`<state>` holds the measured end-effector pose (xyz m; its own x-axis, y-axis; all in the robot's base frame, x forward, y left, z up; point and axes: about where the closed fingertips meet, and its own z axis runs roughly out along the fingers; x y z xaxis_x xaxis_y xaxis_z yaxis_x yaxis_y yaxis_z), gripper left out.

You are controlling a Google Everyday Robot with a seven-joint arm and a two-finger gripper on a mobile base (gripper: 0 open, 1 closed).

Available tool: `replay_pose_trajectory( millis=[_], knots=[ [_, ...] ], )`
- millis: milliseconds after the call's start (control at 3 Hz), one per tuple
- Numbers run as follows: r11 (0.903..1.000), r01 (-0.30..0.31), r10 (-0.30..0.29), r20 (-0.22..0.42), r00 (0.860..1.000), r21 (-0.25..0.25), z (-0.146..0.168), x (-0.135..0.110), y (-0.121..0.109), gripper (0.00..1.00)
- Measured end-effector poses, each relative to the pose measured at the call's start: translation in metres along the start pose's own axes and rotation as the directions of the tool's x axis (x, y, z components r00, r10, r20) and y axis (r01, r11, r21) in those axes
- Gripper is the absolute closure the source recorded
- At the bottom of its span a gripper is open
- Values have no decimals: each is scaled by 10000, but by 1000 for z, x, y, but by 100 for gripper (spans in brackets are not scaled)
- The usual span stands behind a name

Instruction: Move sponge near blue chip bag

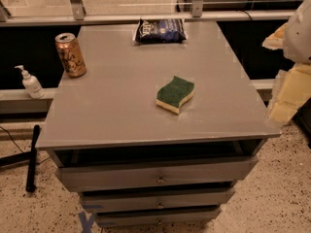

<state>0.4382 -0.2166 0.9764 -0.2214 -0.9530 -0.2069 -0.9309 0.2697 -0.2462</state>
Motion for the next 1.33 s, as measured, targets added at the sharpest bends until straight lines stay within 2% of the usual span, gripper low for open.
replay_pose_trajectory(
  millis=[333,667,1000,1333],
  knots=[
    [10000,0,0,1,10000,2,0,0,0,0],
    [10000,3,5,793,9968,-94,21,-15,-6,0],
    [9986,-44,163,2234,9746,-535,68,-50,-23,0],
    [9941,-39,411,3415,9390,-1088,109,-85,-38,0]
  ],
)
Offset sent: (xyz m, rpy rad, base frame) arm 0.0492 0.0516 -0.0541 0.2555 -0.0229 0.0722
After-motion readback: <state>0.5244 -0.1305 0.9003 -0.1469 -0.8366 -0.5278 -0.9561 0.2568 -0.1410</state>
